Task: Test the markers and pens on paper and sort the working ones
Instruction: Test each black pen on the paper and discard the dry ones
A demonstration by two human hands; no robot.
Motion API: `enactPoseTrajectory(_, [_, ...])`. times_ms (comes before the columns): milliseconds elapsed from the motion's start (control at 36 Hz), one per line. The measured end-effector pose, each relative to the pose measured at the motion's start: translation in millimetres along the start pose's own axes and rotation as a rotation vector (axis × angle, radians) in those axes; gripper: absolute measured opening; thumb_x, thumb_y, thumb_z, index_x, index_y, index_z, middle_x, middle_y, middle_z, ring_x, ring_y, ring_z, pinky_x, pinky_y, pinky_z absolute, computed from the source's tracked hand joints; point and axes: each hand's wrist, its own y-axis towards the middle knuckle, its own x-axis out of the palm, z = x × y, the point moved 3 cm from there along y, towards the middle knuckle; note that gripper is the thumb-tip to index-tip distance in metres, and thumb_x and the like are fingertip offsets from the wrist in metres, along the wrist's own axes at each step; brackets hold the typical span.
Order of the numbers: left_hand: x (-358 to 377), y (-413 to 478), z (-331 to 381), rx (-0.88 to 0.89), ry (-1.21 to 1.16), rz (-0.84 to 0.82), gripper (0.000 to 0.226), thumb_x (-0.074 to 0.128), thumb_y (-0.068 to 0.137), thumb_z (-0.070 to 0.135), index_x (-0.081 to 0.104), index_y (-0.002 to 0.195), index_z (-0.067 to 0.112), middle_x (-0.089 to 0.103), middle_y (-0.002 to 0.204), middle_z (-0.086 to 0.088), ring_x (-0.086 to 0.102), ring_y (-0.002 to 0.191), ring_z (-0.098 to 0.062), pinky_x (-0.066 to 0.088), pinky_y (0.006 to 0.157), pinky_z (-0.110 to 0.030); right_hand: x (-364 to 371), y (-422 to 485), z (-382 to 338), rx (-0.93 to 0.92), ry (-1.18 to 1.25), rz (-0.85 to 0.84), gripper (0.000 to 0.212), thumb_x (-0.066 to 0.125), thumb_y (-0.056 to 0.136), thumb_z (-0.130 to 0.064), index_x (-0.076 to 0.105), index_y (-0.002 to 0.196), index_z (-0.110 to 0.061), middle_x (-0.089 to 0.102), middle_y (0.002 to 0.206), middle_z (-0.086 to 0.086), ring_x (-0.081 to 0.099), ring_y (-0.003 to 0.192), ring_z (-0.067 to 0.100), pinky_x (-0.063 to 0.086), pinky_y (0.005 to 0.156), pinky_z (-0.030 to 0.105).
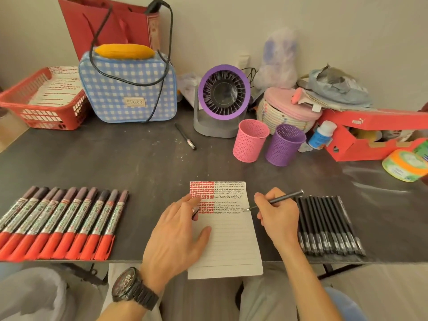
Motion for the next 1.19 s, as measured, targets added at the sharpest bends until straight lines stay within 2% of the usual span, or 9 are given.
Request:
enactPoseTrajectory(83, [-0.9,1.5,-1.2,-0.02,0.005,-0.005,0.057,0.063,0.087,0.05,0.049,0.136,0.023,0.051,0.106,0.021,0.055,0.107,-0.007,0.045,0.105,-0.033,1.1,0.2,0.0,-0.012,-0.018,-0.012,0.032,0.07,0.088,-0.013,0.053,0.062,-0.004,0.059,0.045,0.009,0.054,0.038,0.007,0.042,0.047,0.018])
enactPoseTrajectory(139, [-1.6,2.2,-1.5,-0.03,0.019,-0.012,0.057,0.062,0.086,0.052,0.048,0.135,0.025,0.049,0.103,0.023,0.053,0.101,-0.005,0.047,0.102,-0.032,2.0,0.0,-0.3,-0.03,-0.048,-0.025,0.033,0.07,0.087,-0.014,0.054,0.06,-0.007,0.061,0.046,0.005,0.055,0.039,0.006,0.042,0.049,0.017])
enactPoseTrajectory(250, [-1.9,2.4,-0.4,-0.045,0.028,-0.017,0.056,0.061,0.087,0.054,0.047,0.134,0.027,0.049,0.108,0.023,0.055,0.105,-0.006,0.046,0.106,-0.036,2.7,0.0,-0.6,-0.059,-0.083,-0.031,0.034,0.07,0.087,-0.016,0.054,0.057,-0.013,0.062,0.046,0.001,0.057,0.039,0.006,0.043,0.051,0.014])
enactPoseTrajectory(500, [-2.6,3.8,-1.4,-0.07,0.027,-0.034,0.054,0.057,0.089,0.058,0.044,0.133,0.03,0.046,0.111,0.025,0.052,0.106,-0.003,0.043,0.109,-0.035,4.2,0.5,-0.3,-0.053,-0.085,-0.027,0.032,0.069,0.086,-0.015,0.053,0.058,-0.011,0.062,0.046,0.002,0.056,0.037,0.004,0.041,0.046,0.013])
enactPoseTrajectory(694, [-4.0,3.6,-0.1,-0.079,0.02,-0.019,0.054,0.06,0.088,0.057,0.046,0.132,0.028,0.047,0.108,0.024,0.052,0.102,-0.003,0.044,0.108,-0.036,3.7,0.6,-0.8,-0.031,-0.051,-0.026,0.032,0.069,0.086,-0.013,0.053,0.058,-0.014,0.061,0.045,0.005,0.054,0.037,0.004,0.041,0.041,0.017])
enactPoseTrajectory(944, [-3.5,4.3,-1.4,-0.085,0.012,-0.011,0.053,0.059,0.088,0.058,0.045,0.131,0.031,0.046,0.103,0.025,0.041,0.095,0.004,0.043,0.106,-0.033,2.4,0.8,-0.8,-0.047,-0.067,-0.032,0.031,0.069,0.087,-0.015,0.056,0.059,-0.022,0.062,0.046,0.003,0.051,0.037,0.007,0.041,0.041,0.018])
enactPoseTrajectory(1139, [-2.6,4.9,-3.0,-0.078,0.011,-0.027,0.055,0.056,0.088,0.061,0.043,0.133,0.032,0.047,0.105,0.026,0.05,0.101,0.001,0.041,0.109,-0.032,1.9,1.3,-1.2,-0.036,-0.057,-0.028,0.031,0.068,0.086,-0.013,0.055,0.059,-0.02,0.061,0.045,0.004,0.05,0.035,0.009,0.04,0.039,0.02])
enactPoseTrajectory(1194, [-1.7,5.4,-4.0,-0.076,0.013,-0.03,0.055,0.055,0.088,0.062,0.042,0.133,0.034,0.046,0.105,0.026,0.046,0.099,0.003,0.04,0.11,-0.03,2.3,1.3,-1.2,-0.031,-0.052,-0.033,0.031,0.067,0.086,-0.012,0.054,0.059,-0.019,0.061,0.045,0.005,0.05,0.035,0.009,0.04,0.038,0.021])
